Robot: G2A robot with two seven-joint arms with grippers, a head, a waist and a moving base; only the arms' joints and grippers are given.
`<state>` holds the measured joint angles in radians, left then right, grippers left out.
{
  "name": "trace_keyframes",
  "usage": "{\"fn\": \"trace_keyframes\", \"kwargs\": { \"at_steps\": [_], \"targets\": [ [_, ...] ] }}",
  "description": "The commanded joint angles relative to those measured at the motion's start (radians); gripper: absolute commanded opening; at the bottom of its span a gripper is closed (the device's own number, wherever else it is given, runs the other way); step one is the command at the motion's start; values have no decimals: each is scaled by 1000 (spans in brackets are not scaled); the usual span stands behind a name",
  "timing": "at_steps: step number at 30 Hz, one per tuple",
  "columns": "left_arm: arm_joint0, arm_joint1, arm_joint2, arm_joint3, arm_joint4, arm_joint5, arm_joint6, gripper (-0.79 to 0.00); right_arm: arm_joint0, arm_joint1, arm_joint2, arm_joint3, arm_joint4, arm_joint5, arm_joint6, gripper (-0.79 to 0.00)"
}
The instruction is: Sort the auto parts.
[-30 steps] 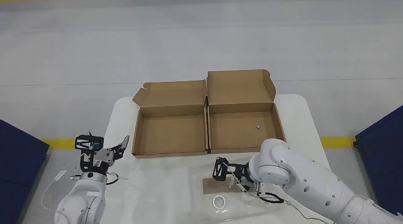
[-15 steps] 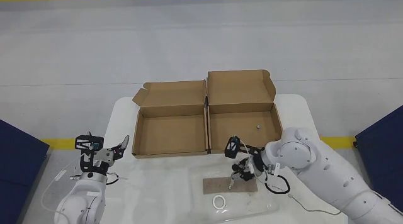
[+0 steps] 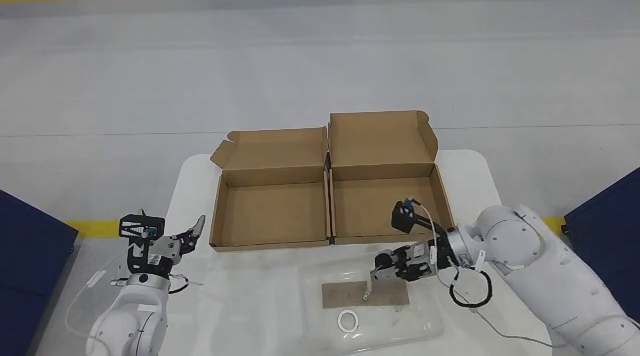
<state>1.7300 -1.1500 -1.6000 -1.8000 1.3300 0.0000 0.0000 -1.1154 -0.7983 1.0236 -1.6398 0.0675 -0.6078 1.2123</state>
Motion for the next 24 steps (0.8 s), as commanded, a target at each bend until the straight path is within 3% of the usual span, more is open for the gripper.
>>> {"fn": "trace_keyframes", "kwargs": {
  "at_steps": [1, 6, 14, 24],
  "targets": [
    [0, 0, 0, 0, 0, 0, 0, 0, 0, 0, 0, 0, -1, 0, 0, -785],
    [0, 0, 0, 0, 0, 0, 0, 0, -16, -3, -2, 1, 46, 3, -38, -785],
    [0, 0, 0, 0, 0, 0, 0, 0, -5, 12, 18, 5, 508, 8, 8, -785],
    [0, 0, 0, 0, 0, 0, 0, 0, 18, 26, 84, -16, 807, 101, 102, -785]
  ]
}}
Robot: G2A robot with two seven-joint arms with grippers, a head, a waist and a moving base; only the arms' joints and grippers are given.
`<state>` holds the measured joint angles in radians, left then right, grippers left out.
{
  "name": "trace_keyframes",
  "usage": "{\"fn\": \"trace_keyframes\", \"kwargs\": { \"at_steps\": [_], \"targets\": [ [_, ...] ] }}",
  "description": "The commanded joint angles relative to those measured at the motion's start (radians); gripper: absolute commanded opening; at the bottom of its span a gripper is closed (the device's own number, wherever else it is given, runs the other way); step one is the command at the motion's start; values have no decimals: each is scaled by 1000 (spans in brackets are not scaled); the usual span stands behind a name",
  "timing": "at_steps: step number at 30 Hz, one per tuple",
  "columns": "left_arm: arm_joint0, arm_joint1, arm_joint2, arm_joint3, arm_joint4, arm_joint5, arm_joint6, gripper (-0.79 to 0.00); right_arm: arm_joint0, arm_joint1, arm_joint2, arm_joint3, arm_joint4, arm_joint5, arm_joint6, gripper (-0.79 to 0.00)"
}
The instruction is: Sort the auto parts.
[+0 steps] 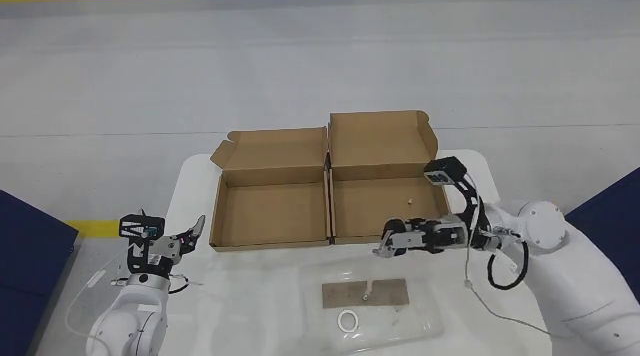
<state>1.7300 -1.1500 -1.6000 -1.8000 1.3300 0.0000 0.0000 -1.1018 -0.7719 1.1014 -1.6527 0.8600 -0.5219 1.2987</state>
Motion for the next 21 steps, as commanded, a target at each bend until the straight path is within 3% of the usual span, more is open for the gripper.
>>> {"fn": "trace_keyframes", "kwargs": {
  "at_steps": [1, 10, 21],
  "targets": [
    [0, 0, 0, 0, 0, 0, 0, 0, 10, -1, 14, -1, 10, 22, 22, -785],
    [0, 0, 0, 0, 0, 0, 0, 0, 4, -2, 13, -8, 24, 27, 6, -785],
    [0, 0, 0, 0, 0, 0, 0, 0, 20, -39, 18, -26, 378, 104, 104, -785]
  ]
}}
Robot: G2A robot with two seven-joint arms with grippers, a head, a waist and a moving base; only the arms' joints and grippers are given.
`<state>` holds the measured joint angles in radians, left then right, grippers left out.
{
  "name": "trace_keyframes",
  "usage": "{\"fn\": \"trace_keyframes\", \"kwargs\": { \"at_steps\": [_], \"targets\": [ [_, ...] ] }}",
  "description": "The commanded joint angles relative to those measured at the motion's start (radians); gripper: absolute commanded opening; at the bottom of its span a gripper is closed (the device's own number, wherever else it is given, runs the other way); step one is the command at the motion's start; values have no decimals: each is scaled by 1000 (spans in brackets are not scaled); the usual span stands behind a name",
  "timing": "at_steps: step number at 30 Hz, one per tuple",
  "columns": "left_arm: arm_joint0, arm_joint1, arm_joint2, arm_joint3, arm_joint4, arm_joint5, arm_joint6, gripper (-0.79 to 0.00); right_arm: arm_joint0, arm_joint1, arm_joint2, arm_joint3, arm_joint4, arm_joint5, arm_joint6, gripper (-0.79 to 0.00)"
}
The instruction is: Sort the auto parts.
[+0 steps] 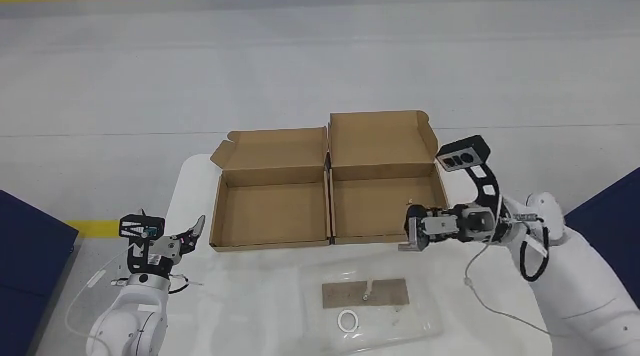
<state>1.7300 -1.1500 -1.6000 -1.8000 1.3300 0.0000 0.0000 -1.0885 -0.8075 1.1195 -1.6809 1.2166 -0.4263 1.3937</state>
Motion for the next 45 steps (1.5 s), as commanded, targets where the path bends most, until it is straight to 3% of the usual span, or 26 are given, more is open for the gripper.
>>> {"fn": "trace_keyframes", "kwargs": {
  "at_steps": [1, 6, 17, 31, 40, 45],
  "targets": [
    [0, 0, 0, 0, 0, 0, 0, 0, 12, -8, -2, 3, 37, 17, 17, -785],
    [0, 0, 0, 0, 0, 0, 0, 0, 45, -25, -22, 4, 31, 74, 74, -785],
    [0, 0, 0, 0, 0, 0, 0, 0, 69, -34, -15, -44, 13, 118, 29, -785],
    [0, 0, 0, 0, 0, 0, 0, 0, 260, -119, -111, 8, 237, 199, 82, -785],
    [0, 0, 0, 0, 0, 0, 0, 0, 275, -139, -129, 26, 289, 189, 117, -785],
    [0, 0, 0, 0, 0, 0, 0, 0, 228, -151, -119, -14, 368, 212, 60, -785]
  ]
}}
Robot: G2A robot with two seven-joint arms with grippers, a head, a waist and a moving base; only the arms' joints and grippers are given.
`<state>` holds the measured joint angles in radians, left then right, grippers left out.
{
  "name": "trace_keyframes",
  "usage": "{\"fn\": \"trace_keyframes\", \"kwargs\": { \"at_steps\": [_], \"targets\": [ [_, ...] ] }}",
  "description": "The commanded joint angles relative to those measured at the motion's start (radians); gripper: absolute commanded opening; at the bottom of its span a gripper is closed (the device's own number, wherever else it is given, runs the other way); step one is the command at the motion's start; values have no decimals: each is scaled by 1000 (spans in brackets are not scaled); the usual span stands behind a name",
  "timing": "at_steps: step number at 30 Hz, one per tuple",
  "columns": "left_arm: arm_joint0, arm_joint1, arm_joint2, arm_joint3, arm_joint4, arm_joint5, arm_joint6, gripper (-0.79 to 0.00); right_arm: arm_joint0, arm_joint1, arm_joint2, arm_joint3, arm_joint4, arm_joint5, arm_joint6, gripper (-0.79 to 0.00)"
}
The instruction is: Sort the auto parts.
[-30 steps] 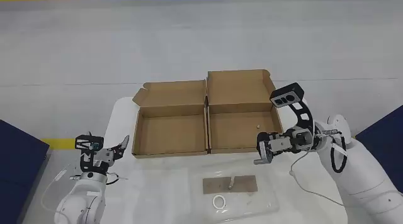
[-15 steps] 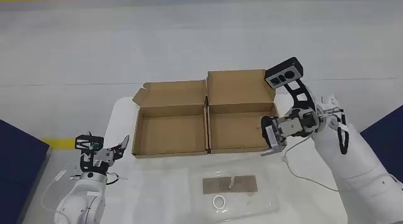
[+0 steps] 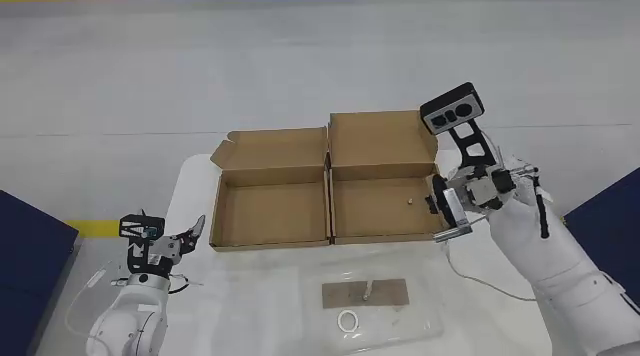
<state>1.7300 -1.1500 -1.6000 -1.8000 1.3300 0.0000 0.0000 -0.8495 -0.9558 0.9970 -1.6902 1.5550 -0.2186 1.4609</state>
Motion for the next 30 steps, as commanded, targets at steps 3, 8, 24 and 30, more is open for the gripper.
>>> {"fn": "trace_keyframes", "kwargs": {
  "at_steps": [3, 8, 24, 30],
  "targets": [
    [0, 0, 0, 0, 0, 0, 0, 0, -33, -10, 10, -7, 73, 13, -7, -785],
    [0, 0, 0, 0, 0, 0, 0, 0, -71, -30, 24, -8, 187, 24, -12, -785],
    [0, 0, 0, 0, 0, 0, 0, 0, -85, -54, 105, 3, -53, 64, -51, -785],
    [0, 0, 0, 0, 0, 0, 0, 0, -93, -53, 135, -14, -166, 97, -67, -785]
  ]
}}
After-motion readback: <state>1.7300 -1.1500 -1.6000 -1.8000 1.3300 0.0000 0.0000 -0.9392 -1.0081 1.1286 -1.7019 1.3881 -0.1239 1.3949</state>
